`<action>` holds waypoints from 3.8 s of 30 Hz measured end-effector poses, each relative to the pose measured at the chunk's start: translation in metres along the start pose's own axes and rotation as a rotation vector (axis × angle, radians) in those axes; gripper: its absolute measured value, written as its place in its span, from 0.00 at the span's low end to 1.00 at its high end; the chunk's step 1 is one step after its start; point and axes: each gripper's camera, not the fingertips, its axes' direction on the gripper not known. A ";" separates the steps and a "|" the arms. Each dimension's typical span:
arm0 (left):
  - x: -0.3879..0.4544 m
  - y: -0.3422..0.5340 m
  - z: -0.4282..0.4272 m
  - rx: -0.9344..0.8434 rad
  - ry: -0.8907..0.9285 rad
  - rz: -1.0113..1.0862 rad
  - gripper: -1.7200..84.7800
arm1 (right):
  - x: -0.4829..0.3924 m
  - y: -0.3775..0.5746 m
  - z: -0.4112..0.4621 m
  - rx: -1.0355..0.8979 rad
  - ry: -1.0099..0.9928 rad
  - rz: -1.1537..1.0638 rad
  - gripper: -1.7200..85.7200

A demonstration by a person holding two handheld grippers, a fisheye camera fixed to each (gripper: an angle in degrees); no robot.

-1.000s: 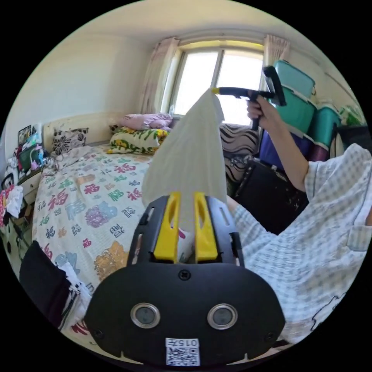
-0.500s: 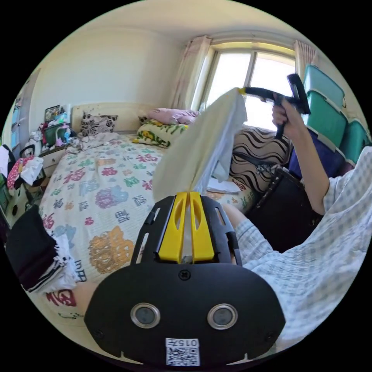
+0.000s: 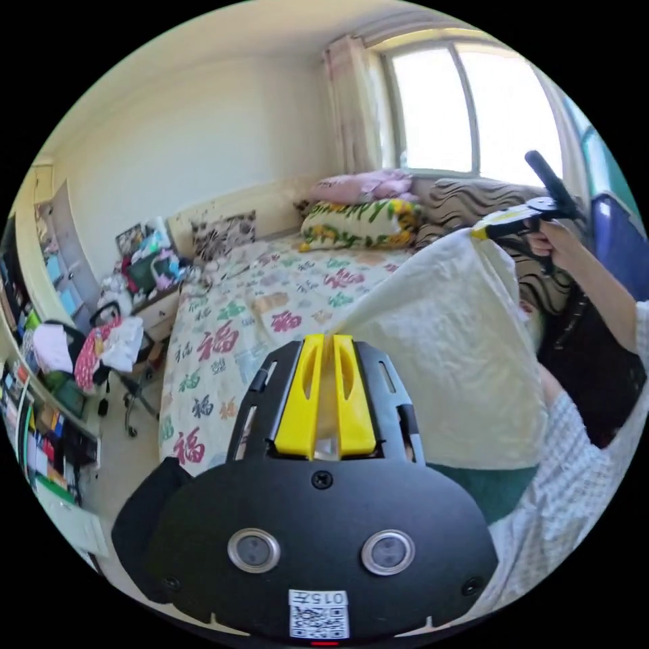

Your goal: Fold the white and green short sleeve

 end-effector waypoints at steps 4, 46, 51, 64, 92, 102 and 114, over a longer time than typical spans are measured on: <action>-0.034 0.046 0.118 -0.270 -0.096 -0.196 0.05 | 0.033 0.023 0.131 -0.224 -0.190 0.105 0.05; -0.173 0.002 0.069 -0.124 0.265 -0.039 0.02 | 0.172 0.138 0.206 -0.093 -0.229 -0.121 0.02; -0.203 -0.021 0.098 -0.179 0.361 0.024 0.02 | 0.132 0.147 0.264 -0.227 -0.395 -0.323 0.10; -0.293 0.081 0.103 -0.172 0.515 -0.278 0.02 | 0.064 0.181 0.422 -0.324 -0.094 -0.378 0.09; -0.384 0.041 0.102 -0.074 0.302 -0.038 0.02 | 0.302 0.046 0.236 -0.032 0.101 -0.187 0.01; -0.433 0.055 0.223 -0.056 0.137 -0.311 0.09 | 0.378 0.046 0.323 -0.192 -0.240 -0.108 0.08; -0.367 0.372 0.214 -0.545 0.323 -0.815 0.12 | 0.457 0.345 0.323 -0.576 -0.297 0.489 0.13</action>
